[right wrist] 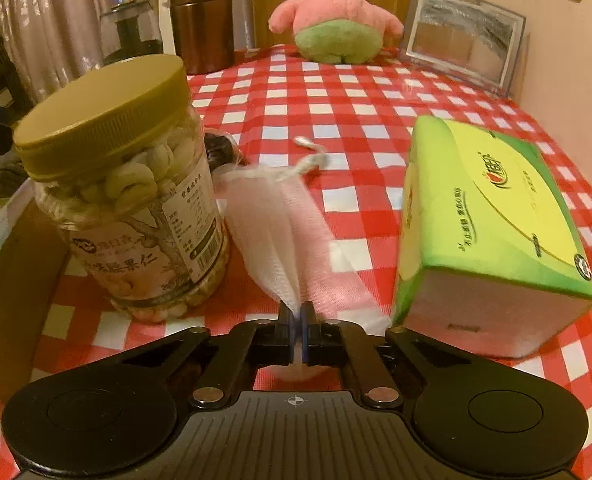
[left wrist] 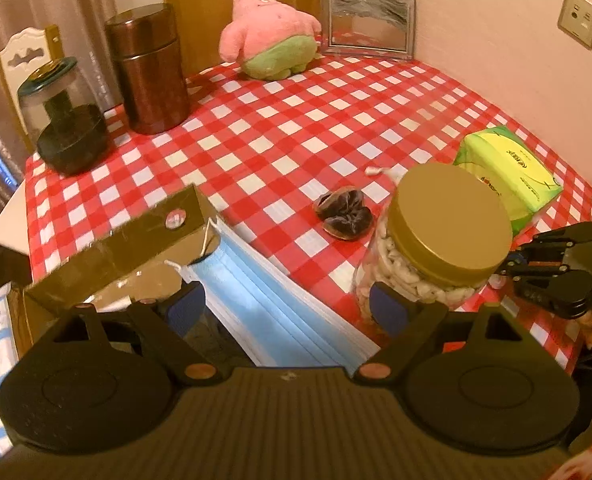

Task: Organize soft objects
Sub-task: 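Lower the left tool to the small dark pouch while the right tool approaches the clear mesh bag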

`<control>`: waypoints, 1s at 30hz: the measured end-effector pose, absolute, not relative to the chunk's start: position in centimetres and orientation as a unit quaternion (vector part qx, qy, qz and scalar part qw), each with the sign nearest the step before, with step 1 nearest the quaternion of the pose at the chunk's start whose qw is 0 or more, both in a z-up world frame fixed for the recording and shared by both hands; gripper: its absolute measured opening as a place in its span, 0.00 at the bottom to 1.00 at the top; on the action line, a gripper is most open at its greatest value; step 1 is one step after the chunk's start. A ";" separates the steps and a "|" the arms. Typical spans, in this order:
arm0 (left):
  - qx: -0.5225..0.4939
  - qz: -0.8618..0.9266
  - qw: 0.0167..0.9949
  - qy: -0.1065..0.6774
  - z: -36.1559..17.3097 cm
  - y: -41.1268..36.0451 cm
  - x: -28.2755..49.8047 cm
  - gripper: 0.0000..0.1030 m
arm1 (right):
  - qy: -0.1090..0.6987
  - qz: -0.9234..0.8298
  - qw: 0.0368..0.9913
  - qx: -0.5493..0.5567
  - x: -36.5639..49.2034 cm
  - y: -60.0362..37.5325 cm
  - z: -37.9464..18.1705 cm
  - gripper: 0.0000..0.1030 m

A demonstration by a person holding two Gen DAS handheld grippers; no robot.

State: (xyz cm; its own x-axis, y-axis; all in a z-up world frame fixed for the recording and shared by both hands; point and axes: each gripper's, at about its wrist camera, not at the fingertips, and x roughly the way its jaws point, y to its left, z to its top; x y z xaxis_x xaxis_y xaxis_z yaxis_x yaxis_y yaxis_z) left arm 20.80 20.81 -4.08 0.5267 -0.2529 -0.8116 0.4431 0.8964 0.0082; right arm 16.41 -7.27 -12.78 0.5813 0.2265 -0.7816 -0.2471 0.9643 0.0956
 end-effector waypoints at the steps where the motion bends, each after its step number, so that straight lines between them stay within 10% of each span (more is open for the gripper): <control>1: 0.111 -0.203 0.866 0.443 -3.9 20.9 21.2 0.85 | 0.437 0.136 0.889 -0.010 16.3 -7.4 -12.4 0.02; 30: 0.198 -0.353 0.785 0.468 -7.5 15.0 34.3 0.83 | 0.371 0.211 0.900 -0.090 22.4 -15.3 -1.6 0.01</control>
State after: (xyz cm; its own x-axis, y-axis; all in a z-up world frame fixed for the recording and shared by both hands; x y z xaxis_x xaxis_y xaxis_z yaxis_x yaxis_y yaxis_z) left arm 34.26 15.05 -7.52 0.3124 -0.3685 -0.8756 0.7395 0.6729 -0.0193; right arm 22.42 -15.33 -1.59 0.6349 0.3132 -0.7062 -0.4464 0.8948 -0.0046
